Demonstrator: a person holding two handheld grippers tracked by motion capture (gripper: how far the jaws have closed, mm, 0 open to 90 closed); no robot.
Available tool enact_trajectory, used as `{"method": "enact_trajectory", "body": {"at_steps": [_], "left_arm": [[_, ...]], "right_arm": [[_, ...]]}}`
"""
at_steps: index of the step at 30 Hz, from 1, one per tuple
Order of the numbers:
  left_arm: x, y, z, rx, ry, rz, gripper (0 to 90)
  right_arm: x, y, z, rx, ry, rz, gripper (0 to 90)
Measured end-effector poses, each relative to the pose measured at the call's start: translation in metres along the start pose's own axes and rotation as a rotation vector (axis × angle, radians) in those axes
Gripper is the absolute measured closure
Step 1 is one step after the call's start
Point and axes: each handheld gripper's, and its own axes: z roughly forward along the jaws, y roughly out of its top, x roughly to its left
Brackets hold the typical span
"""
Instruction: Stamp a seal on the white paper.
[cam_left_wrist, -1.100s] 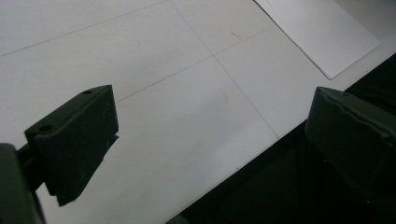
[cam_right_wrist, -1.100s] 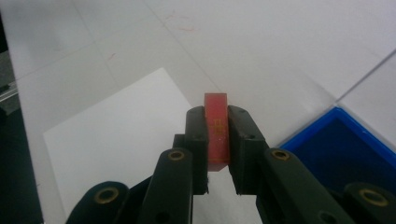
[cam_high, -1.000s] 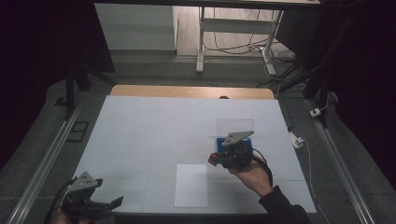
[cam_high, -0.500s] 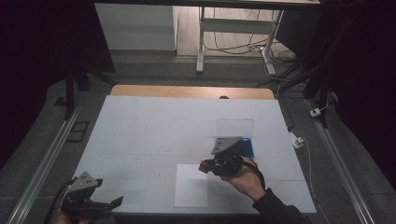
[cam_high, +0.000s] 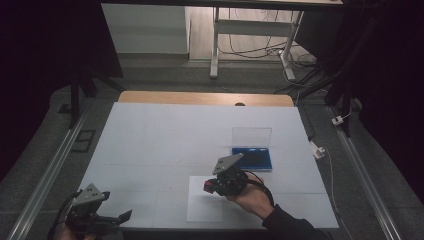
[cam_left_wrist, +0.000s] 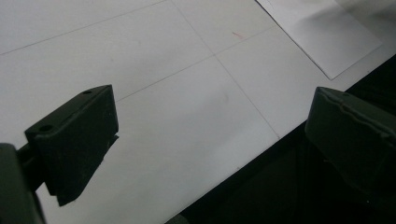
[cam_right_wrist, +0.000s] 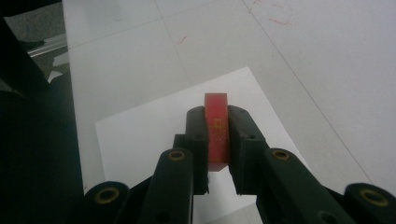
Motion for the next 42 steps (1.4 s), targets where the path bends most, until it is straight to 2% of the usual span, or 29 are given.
{"method": "enact_trajectory", "body": {"at_steps": [11,21,28,35,42], "left_arm": [[0.0,0.0,0.0,0.0,0.0,-0.003,2.9],[0.0,0.0,0.0,-0.004,-0.003,-0.006,2.9],[0.0,0.0,0.0,-0.001,-0.001,-0.005,2.9],[0.0,0.0,0.0,0.002,0.002,-0.005,2.9],[0.001,0.0,0.0,0.001,-0.001,-0.011,3.0]], "right_arm": [[0.005,-0.001,0.019,0.027,0.02,-0.02,79.9],[0.005,-0.004,0.029,0.064,0.023,-0.042,79.9],[-0.001,-0.008,0.03,0.048,0.052,0.007,80.4],[0.011,-0.008,0.03,0.056,-0.008,-0.054,80.6],[0.02,-0.007,0.031,0.066,-0.044,-0.092,80.5]]}}
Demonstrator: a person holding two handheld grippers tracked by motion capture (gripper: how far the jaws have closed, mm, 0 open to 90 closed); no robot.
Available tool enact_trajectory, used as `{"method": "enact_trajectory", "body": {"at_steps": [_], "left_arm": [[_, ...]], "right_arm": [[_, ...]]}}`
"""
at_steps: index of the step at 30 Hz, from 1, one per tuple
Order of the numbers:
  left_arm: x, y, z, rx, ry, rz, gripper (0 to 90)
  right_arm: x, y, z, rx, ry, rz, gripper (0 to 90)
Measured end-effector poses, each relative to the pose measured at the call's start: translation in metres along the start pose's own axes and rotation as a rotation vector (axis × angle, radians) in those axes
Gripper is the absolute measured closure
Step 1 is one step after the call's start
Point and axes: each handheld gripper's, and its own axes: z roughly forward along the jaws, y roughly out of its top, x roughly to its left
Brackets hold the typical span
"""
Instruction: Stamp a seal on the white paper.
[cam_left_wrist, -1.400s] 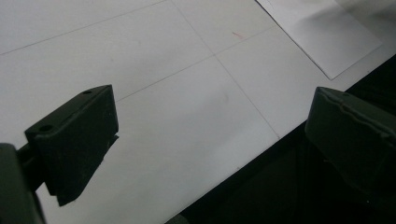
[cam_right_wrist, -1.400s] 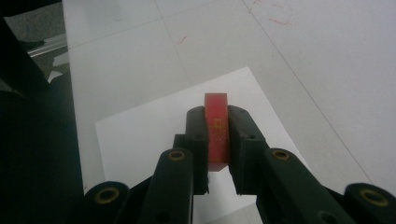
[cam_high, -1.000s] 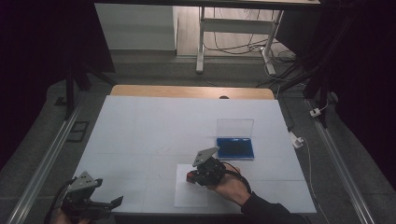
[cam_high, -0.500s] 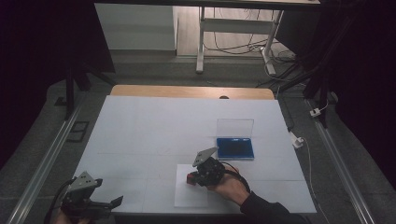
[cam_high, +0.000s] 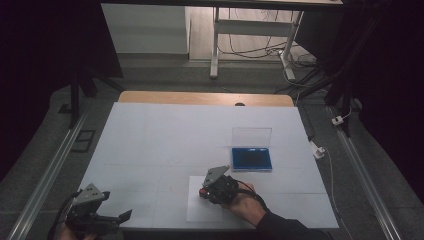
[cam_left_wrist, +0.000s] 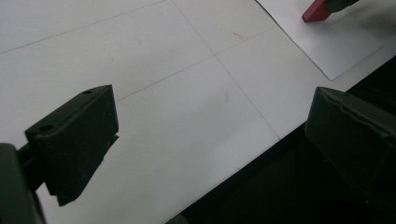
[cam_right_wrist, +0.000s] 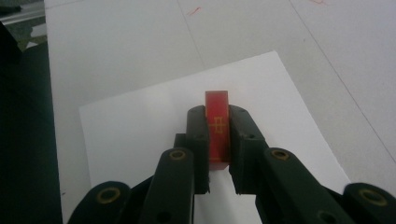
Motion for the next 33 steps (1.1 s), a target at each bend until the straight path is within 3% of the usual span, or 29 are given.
{"method": "enact_trajectory", "body": {"at_steps": [3,8,17,20,21,25,28,33], "left_arm": [[0.0,0.0,0.0,0.001,0.001,0.001,3.0],[0.0,0.0,0.0,-0.001,-0.001,-0.002,3.0],[0.001,0.0,0.0,-0.002,-0.002,-0.002,3.0],[0.001,0.0,0.0,-0.002,-0.003,-0.003,3.0],[0.001,0.0,0.0,-0.002,-0.002,-0.002,2.9],[0.0,0.0,0.0,-0.002,-0.001,-0.001,3.0],[0.0,0.0,0.0,-0.002,-0.002,-0.002,3.0],[0.001,0.0,-0.001,-0.005,-0.005,-0.002,3.0]], "right_arm": [[0.002,0.001,0.0,0.007,-0.011,-0.013,80.6],[-0.011,-0.004,0.001,-0.026,0.062,0.078,80.6],[-0.023,-0.009,0.002,-0.053,0.124,0.168,80.8],[-0.019,-0.008,0.001,-0.048,0.106,0.138,80.8],[-0.017,-0.007,0.001,-0.039,0.089,0.101,80.7],[-0.005,-0.004,0.001,-0.022,0.027,0.035,80.7],[-0.004,-0.003,0.0,-0.019,0.017,0.019,80.6],[-0.007,-0.003,0.0,-0.024,0.033,0.036,80.2]]}}
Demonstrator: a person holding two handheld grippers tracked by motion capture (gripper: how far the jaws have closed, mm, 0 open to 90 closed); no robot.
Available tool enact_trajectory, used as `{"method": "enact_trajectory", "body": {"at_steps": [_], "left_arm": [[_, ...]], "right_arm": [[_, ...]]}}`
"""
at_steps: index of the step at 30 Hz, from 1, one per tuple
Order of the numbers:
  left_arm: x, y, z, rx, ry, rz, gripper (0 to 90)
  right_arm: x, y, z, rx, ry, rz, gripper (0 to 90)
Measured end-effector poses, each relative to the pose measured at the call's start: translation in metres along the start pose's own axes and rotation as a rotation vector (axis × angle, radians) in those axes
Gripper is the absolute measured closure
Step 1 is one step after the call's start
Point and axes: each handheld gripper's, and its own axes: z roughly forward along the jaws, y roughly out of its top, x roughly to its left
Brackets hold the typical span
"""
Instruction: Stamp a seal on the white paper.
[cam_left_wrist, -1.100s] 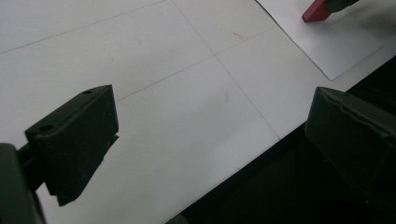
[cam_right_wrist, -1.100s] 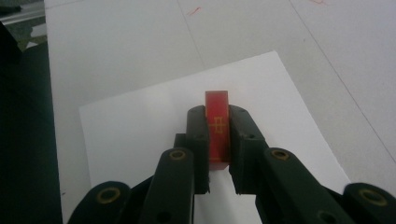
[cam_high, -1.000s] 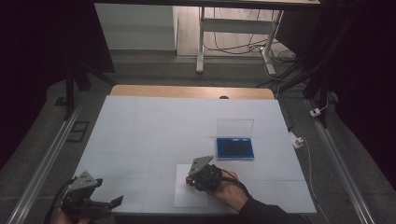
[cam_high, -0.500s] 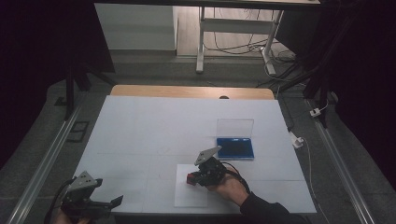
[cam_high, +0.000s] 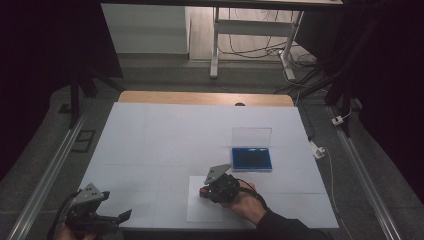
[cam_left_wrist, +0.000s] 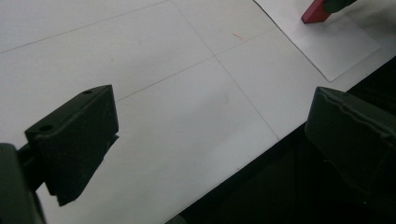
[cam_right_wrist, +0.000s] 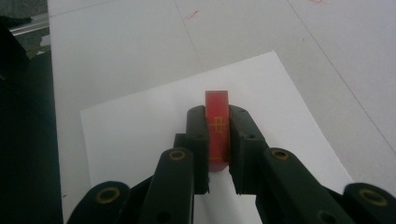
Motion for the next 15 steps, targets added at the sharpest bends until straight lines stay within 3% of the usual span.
{"method": "enact_trajectory", "body": {"at_steps": [7,11,15], "left_arm": [[0.0001,-0.0002,-0.0002,-0.002,0.0,-0.002,3.0],[0.0,-0.0003,-0.0004,-0.003,-0.001,-0.004,3.0],[0.0002,-0.0003,-0.0004,-0.004,-0.002,-0.004,3.0]], "right_arm": [[-0.0008,0.0011,-0.0012,0.006,0.003,-0.015,79.6],[-0.0035,-0.0005,-0.0022,-0.011,0.001,0.014,79.4],[-0.0072,-0.0005,-0.0088,-0.062,0.005,0.05,79.4]]}}
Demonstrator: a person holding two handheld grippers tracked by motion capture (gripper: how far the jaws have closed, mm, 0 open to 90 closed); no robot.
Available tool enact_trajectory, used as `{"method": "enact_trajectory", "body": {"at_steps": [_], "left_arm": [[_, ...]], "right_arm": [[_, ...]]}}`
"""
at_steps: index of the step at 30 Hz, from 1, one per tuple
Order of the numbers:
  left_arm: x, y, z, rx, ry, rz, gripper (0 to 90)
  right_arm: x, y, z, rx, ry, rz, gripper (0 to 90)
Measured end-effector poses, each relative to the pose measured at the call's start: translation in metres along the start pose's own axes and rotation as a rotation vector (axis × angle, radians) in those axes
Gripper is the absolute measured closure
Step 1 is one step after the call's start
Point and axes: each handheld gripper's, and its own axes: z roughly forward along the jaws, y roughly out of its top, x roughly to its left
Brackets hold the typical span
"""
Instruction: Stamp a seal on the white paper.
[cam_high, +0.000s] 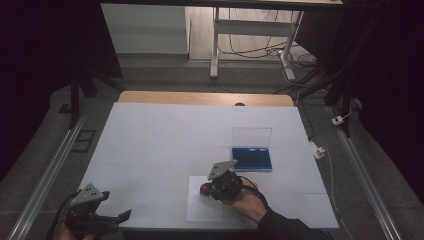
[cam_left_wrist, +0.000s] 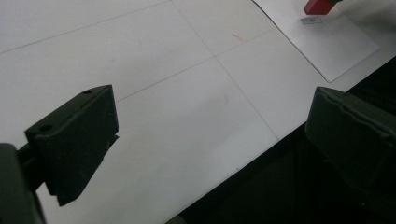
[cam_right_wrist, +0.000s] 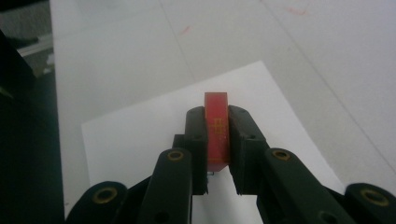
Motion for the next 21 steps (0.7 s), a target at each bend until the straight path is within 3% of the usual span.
{"method": "enact_trajectory", "body": {"at_steps": [21], "left_arm": [[0.0,0.0,0.0,0.0,0.0,-0.001,3.0]], "right_arm": [[-0.006,0.005,-0.025,-0.07,-0.007,0.066,79.6]]}}
